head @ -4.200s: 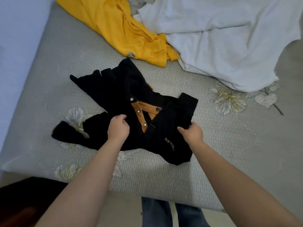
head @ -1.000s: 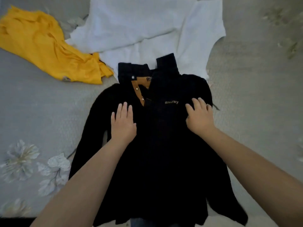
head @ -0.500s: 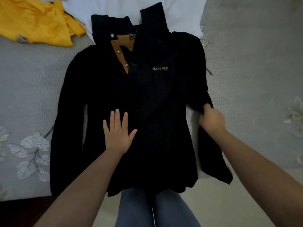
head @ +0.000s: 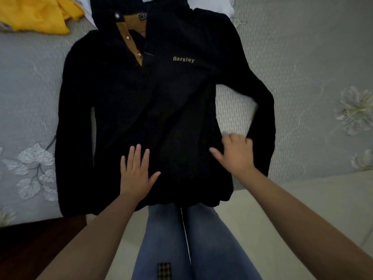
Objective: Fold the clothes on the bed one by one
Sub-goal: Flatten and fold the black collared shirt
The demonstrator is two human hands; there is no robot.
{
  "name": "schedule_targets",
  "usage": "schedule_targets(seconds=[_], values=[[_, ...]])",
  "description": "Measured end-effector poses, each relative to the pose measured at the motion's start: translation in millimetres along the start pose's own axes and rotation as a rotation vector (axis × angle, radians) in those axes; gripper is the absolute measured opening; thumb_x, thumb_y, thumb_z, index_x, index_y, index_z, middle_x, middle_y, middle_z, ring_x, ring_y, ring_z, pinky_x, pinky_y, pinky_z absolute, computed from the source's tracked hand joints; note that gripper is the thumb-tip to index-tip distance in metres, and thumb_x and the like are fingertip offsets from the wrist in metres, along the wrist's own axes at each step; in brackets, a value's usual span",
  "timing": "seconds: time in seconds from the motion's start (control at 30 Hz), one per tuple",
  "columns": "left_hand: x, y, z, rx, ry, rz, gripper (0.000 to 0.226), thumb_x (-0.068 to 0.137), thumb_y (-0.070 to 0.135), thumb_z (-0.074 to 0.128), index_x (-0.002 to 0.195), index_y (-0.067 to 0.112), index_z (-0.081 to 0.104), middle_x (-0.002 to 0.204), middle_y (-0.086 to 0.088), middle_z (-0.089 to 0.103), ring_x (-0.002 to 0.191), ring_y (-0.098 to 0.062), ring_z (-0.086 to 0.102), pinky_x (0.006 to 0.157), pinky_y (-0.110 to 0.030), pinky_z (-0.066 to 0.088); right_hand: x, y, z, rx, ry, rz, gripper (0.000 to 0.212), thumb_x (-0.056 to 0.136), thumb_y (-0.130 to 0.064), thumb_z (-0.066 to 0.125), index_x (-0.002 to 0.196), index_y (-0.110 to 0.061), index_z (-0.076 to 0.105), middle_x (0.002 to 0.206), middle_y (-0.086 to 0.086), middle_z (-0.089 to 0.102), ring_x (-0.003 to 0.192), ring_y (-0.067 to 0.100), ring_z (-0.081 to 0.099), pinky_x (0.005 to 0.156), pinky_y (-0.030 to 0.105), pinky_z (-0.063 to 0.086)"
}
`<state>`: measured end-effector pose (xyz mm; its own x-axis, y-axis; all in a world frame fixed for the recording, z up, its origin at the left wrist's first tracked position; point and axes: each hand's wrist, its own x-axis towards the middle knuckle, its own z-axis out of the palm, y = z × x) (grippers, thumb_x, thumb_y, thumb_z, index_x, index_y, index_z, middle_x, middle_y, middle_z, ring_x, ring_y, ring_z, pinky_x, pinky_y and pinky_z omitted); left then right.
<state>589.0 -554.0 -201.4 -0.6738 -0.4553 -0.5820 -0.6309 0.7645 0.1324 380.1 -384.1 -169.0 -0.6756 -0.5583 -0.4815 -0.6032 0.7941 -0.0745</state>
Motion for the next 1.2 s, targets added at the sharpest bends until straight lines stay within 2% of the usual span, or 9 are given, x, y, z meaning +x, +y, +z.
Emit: schedule_targets(seconds=[0.1,0.27,0.47,0.57,0.67,0.77,0.9,1.07,1.2], values=[[-15.5,1.9,5.2,-0.150,-0.002,-0.041,0.077,0.090,0.042,0.049,0.146,0.004,0.010,0.155,-0.015,0.005,0.143,-0.027,-0.002,0.114,-0.044,0.000,-26.9,-6.8,33.1,-0.079,-0.200,0.016,0.039,0.096,-0.041,0.036,0.104,-0.007,0.052,0.103,0.012,0.063,0.095,0.029,0.060,0.074,0.034,0.040],[-21.1,5.2,-1.3,-0.359,0.051,-0.093,0.072,0.091,0.030,0.052,0.144,-0.001,0.014,0.152,-0.016,0.018,0.142,-0.028,0.011,0.114,-0.046,0.009,-37.0,2.7,40.8,0.090,-0.211,0.085,0.026,0.098,-0.021,0.034,0.103,-0.002,0.051,0.099,0.018,0.065,0.090,0.033,0.062,0.062,0.030,0.036],[-18.4,-6.2,-15.8,-0.264,-0.015,-0.045,0.059,0.094,0.034,0.047,0.142,0.006,0.028,0.149,-0.010,0.029,0.138,-0.023,0.022,0.112,-0.038,0.025,-46.3,61.8,11.6,0.114,-0.192,0.407,0.026,0.096,-0.017,0.036,0.102,0.003,0.051,0.103,0.026,0.061,0.094,0.038,0.059,0.066,0.034,0.036],[-25.6,-9.9,-12.3,-0.091,-0.090,0.014,0.060,0.092,0.038,0.050,0.142,0.010,0.029,0.152,-0.007,0.018,0.141,-0.022,0.014,0.113,-0.038,0.025,-58.3,69.6,11.3,0.060,-0.286,0.418,0.026,0.097,-0.018,0.035,0.110,0.002,0.046,0.109,0.024,0.059,0.099,0.037,0.057,0.073,0.037,0.041],[-43.1,-15.8,-1.0,0.078,-0.139,0.031,0.073,0.089,0.043,0.053,0.146,0.016,0.017,0.154,-0.008,0.005,0.142,-0.024,0.005,0.112,-0.038,0.022,-75.4,50.1,20.4,0.197,-0.114,0.381,0.036,0.094,-0.028,0.045,0.107,0.005,0.046,0.107,0.026,0.056,0.098,0.039,0.055,0.074,0.042,0.042],[-64.2,-22.4,11.6,0.146,-0.118,-0.015,0.072,0.086,0.046,0.055,0.142,0.016,0.021,0.148,-0.009,0.019,0.136,-0.024,0.021,0.106,-0.034,0.029,-93.6,24.1,37.4,0.210,-0.081,0.366,0.045,0.090,-0.031,0.055,0.118,0.002,0.044,0.112,0.024,0.053,0.103,0.038,0.052,0.078,0.043,0.044],[-73.1,-31.1,22.8,0.268,-0.076,0.031,0.041,0.092,0.036,0.048,0.128,0.018,0.038,0.129,-0.002,0.040,0.119,-0.019,0.039,0.093,-0.028,0.036,-103.0,12.2,58.7,0.170,-0.153,0.424,0.044,0.089,-0.020,0.054,0.127,-0.002,0.039,0.120,0.023,0.047,0.107,0.037,0.050,0.080,0.041,0.044],[-67.0,-40.0,20.0,0.265,-0.056,0.231,0.017,0.089,0.018,0.055,0.103,0.012,0.062,0.108,-0.006,0.058,0.105,-0.023,0.051,0.086,-0.033,0.036,-96.9,8.1,64.4,0.171,-0.109,0.198,0.021,0.091,-0.006,0.046,0.108,0.003,0.053,0.105,0.023,0.059,0.093,0.038,0.057,0.071,0.039,0.040],[-78.0,-45.3,4.2,0.229,0.111,0.420,0.039,0.024,0.003,0.092,0.046,0.009,0.061,0.049,-0.005,0.055,0.046,-0.024,0.058,0.049,-0.031,0.050,-114.2,13.1,59.2,0.089,-0.078,0.078,0.041,0.090,-0.004,0.046,0.131,-0.005,0.043,0.108,0.021,0.059,0.085,0.039,0.059,0.063,0.036,0.040]])
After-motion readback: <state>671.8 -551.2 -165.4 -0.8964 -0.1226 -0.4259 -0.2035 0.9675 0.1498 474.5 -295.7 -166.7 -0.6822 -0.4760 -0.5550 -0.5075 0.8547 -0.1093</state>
